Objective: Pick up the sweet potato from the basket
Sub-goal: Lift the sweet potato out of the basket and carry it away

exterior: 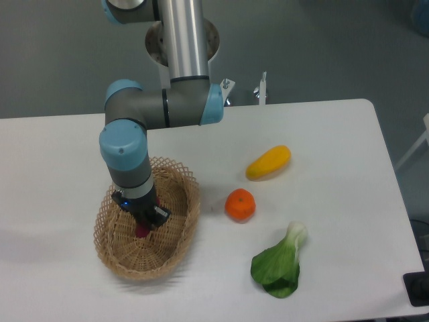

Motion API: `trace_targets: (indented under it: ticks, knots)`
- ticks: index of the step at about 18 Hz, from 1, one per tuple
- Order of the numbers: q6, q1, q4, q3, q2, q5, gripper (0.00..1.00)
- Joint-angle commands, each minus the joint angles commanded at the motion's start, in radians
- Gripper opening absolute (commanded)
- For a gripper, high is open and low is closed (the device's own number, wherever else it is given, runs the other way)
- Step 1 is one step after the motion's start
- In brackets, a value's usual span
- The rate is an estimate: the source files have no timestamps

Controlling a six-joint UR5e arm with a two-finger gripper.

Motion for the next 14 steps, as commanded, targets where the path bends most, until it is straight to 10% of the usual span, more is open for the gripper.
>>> trace_targets:
  ticks: [14]
  knots:
    - [0.377, 0.339, -0.038, 0.092, 0.106, -0.008, 0.31]
